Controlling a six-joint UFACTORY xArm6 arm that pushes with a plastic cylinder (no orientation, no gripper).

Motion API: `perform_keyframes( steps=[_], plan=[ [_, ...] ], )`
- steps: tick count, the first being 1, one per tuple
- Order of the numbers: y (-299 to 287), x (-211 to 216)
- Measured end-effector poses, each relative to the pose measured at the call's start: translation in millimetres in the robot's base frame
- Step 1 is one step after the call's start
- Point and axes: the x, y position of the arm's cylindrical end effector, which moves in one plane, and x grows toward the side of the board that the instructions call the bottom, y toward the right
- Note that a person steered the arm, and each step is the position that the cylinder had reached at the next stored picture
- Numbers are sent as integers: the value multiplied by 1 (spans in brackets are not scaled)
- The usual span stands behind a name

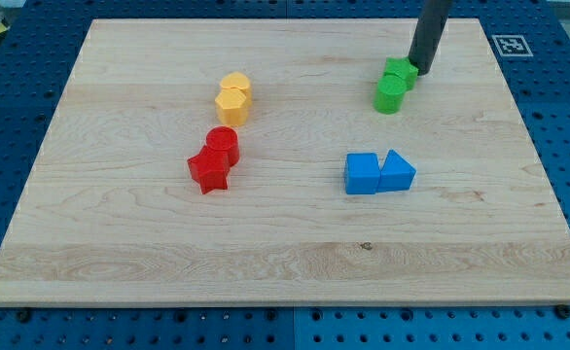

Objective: Place the arm at the center right side of the board

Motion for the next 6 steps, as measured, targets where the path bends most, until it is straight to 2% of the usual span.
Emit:
perform_keyframes(
  steps=[2,3,4,5,6],
  plan=[
    [0,12],
    [53,12],
    [80,17],
    [82,47],
    [83,57]
  ],
)
